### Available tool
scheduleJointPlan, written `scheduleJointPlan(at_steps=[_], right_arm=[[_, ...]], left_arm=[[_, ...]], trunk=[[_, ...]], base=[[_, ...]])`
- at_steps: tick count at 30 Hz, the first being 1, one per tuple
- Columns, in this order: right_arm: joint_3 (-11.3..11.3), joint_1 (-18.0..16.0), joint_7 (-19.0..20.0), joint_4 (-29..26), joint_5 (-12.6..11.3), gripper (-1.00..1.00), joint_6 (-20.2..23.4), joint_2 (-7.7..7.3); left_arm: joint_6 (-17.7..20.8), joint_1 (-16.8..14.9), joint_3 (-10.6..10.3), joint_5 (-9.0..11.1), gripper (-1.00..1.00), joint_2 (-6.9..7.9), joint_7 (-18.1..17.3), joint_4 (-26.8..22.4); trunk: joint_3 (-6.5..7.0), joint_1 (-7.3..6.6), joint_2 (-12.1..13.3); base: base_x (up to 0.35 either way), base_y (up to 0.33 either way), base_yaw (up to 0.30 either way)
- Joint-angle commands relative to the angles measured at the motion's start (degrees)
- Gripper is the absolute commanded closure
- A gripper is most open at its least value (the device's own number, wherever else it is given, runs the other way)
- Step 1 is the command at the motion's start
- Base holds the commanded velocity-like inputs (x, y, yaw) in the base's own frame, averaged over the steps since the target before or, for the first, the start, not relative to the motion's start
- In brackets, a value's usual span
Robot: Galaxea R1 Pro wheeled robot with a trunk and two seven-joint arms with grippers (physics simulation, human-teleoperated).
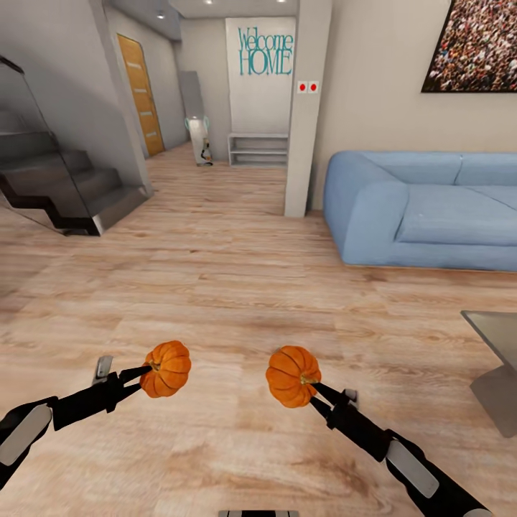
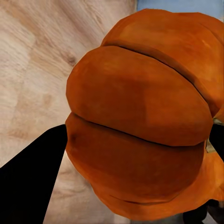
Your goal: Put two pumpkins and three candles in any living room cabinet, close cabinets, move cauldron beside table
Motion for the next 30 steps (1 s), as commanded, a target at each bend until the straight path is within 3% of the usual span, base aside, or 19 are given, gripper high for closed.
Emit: scheduleJointPlan(at_steps=[1, 18, 24, 30], right_arm=[[0.3, 0.0, 0.0, 0.0, -0.6, 1.00, 0.4, -0.05], [0.3, 0.0, -0.5, 0.0, -0.6, 1.00, 0.4, -0.01], [0.3, 0.0, -0.5, 0.0, -0.6, 1.00, 0.3, -0.02], [0.3, 0.0, -0.5, 0.0, -0.6, 1.00, 0.3, -0.12]], left_arm=[[0.3, -0.1, -0.2, 0.4, 1.00, 0.05, 0.0, 0.1], [0.3, -0.1, -0.1, 0.5, 1.00, 0.09, 0.0, 0.1], [0.4, -0.1, -0.1, 0.6, 1.00, 1.27, -0.9, 0.1], [0.4, -0.1, -0.1, 0.6, 1.00, 1.53, -2.2, 0.7]], trunk=[[0.10, -0.04, 0.0], [2.49, -0.47, 0.2], [3.34, -0.63, 0.3], [4.18, -0.79, 0.4]], base=[[0.000, 0.000, 0.164], [0.000, 0.000, 0.159], [0.000, 0.000, 0.156], [0.000, 0.000, 0.156]])
